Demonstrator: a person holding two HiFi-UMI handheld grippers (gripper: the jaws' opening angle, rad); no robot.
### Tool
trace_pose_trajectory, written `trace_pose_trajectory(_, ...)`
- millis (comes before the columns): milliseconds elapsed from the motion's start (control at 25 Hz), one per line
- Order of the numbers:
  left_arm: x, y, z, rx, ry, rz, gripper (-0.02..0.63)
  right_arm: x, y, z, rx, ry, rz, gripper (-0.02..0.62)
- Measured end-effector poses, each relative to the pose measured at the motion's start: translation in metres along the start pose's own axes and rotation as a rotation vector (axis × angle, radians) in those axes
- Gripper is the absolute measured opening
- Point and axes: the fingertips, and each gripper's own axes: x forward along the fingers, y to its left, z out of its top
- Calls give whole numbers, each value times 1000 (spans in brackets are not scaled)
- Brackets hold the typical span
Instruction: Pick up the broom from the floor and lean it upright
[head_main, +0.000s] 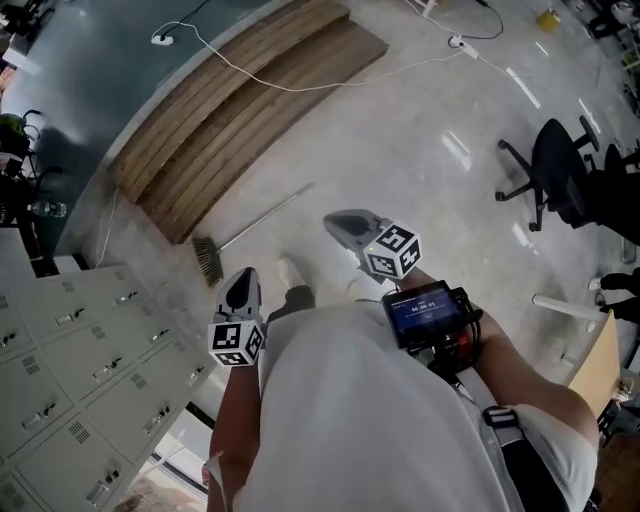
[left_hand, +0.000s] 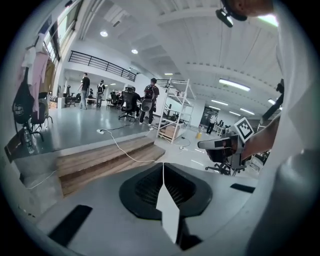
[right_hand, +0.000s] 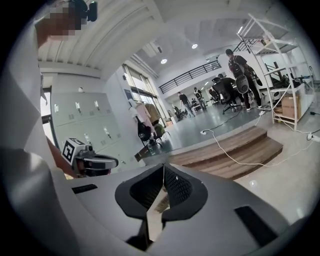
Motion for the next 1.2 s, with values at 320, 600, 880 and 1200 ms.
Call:
trace_pose_trajectory(320,31,77,17,15,36,-97,12,68,-8,27,17,21,-83,17)
trace_pose_trajectory(600,66,104,3,17,126,-172,12,94,-26,28,57,29,-142,15)
trace_pose_trajectory(880,127,96,-7,62,225,-235,12,94,-71,-1,103,80,-156,17)
trace_pose_trajectory(1200,206,90,6,127,290,-258,12,109,-151,-3,134,85,-148,16)
